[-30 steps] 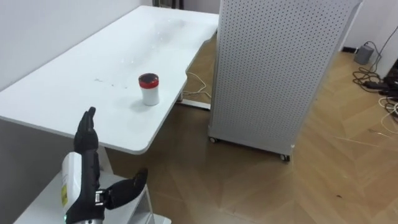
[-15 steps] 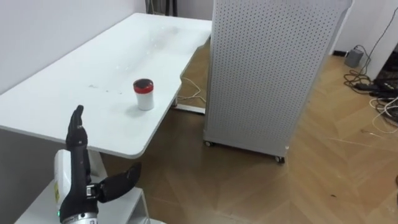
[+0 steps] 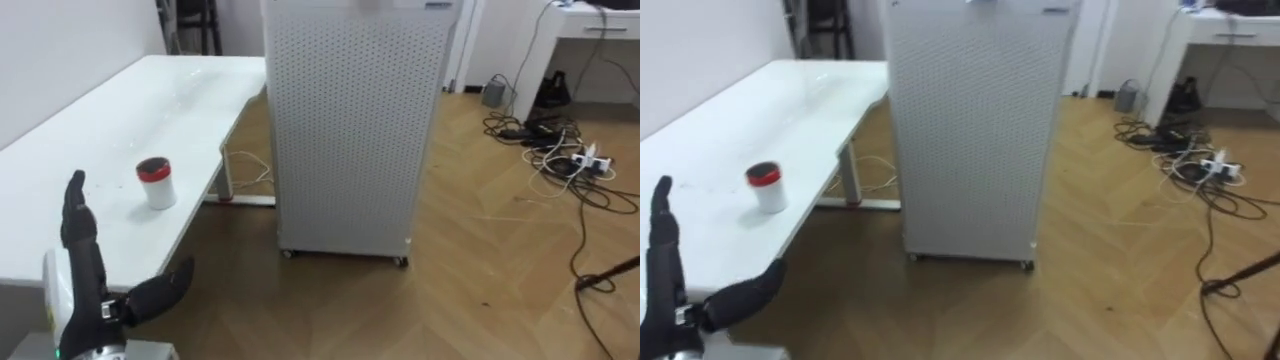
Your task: Pick garbage
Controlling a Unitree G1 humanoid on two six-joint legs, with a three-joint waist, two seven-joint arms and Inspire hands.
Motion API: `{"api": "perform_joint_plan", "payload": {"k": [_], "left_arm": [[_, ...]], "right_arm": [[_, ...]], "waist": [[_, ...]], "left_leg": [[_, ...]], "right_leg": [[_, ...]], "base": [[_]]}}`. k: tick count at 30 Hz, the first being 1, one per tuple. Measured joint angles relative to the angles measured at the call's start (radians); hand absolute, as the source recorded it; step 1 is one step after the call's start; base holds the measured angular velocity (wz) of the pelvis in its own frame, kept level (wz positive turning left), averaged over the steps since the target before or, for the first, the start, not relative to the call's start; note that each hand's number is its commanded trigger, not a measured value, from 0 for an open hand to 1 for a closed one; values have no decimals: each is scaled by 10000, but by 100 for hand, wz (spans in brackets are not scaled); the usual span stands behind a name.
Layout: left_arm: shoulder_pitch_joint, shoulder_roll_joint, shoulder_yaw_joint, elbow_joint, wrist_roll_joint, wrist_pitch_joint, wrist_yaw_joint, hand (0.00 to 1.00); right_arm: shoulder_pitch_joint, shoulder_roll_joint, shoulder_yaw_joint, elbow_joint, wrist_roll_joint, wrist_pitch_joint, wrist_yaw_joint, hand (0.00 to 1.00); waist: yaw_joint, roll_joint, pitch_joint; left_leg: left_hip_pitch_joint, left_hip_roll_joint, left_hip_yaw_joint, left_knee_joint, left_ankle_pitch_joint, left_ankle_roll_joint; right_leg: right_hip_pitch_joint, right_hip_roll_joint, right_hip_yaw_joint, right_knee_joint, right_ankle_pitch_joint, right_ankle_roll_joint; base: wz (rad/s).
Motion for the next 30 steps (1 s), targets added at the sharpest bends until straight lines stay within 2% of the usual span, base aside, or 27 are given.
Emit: {"api": "perform_joint_plan", "payload": {"k": [1, 2, 3, 4, 5, 8, 11, 16, 18, 20, 24, 27, 30], "left_arm": [[13, 3, 15, 16, -8, 1, 101, 0], [9, 16, 50, 5, -5, -18, 307, 0], [-11, 35, 52, 4, -6, -19, 401, 0], [-26, 31, 42, 3, -10, -35, 495, 0], [-26, 18, 23, 3, -11, -36, 539, 0], [-26, 4, 11, 6, -52, -37, 573, 0], [-26, 8, -7, -1, -546, -40, 584, 0], [2, 14, 3, -4, -634, -39, 571, 0], [2, 15, 3, -11, -692, -39, 571, 0], [1, 47, 14, -16, -686, -39, 554, 0], [2, 37, 4, -18, -666, -35, 543, 0], [-2, 50, 35, -18, -643, -33, 553, 0], [-8, 50, 36, 9, -652, -33, 552, 0]], "right_arm": [[27, -36, 8, 4, -1, 50, -10, 100], [29, -33, 4, 4, -9, 55, 5, 100], [28, -33, 1, 3, -6, 52, 22, 100], [42, -49, -16, 4, 2, 52, 37, 100], [63, -51, -24, 4, 3, 52, 6, 100], [84, -53, -22, 3, 13, 52, -160, 100], [114, -3, 0, 3, 14, 52, -276, 100], [149, 76, -1, -72, -124, 53, -153, 100], [158, 80, 1, -232, -191, 70, -110, 100], [153, 79, 0, -590, -303, 85, -51, 100], [150, 77, -4, -792, -300, 85, 81, 100], [143, 89, 7, -944, -309, 83, 87, 100], [120, 92, 31, -944, -299, 83, 74, 100]], "waist": [[96, 33, -59], [93, 6, -74], [56, 25, -98], [11, -16, -86], [-10, 15, -91], [-62, 91, -40], [-48, 152, -39], [87, 191, -45], [93, 194, -45], [100, 189, -45], [64, 171, -40], [92, 114, -12], [103, -4, 68]], "left_leg": [[-269, -14, -41, -21, 362, 157], [-220, -38, -101, -125, 375, 143], [-178, -109, -100, -208, 381, 137], [-119, -133, -75, -375, 420, 128], [-108, -122, -102, -466, 440, 139], [76, -91, -120, -658, 445, 145], [353, -129, -93, -1033, 449, 165], [826, -142, 42, -1647, 469, 197], [972, -147, 39, -1757, 469, 197], [1057, -146, 17, -1893, 469, 197], [1160, -126, 28, -2052, 469, 197], [1131, -108, -7, -1914, 467, 196], [768, -14, 62, -1113, 365, 188]], "right_leg": [[-51, 33, 98, 52, -84, 61], [32, 39, 81, -28, -136, 146], [46, 32, 73, -63, -136, 148], [96, 14, 42, -202, -115, 167], [149, 26, 21, -385, -58, 142], [412, 72, 76, -861, 120, 50], [589, 61, 215, -1155, 124, 59], [849, 22, 233, -1485, 122, 65], [989, -10, 134, -1630, 122, 65], [1109, -53, -201, -1781, 122, 66], [1143, -53, -348, -1805, 121, 66], [1142, -57, -507, -1726, 121, 65], [1143, -98, -889, -1675, 91, 50]], "base": [[-45], [-30], [-4], [7], [6], [-1], [-13], [-18], [-19], [-18], [-2], [-1], [0]]}}
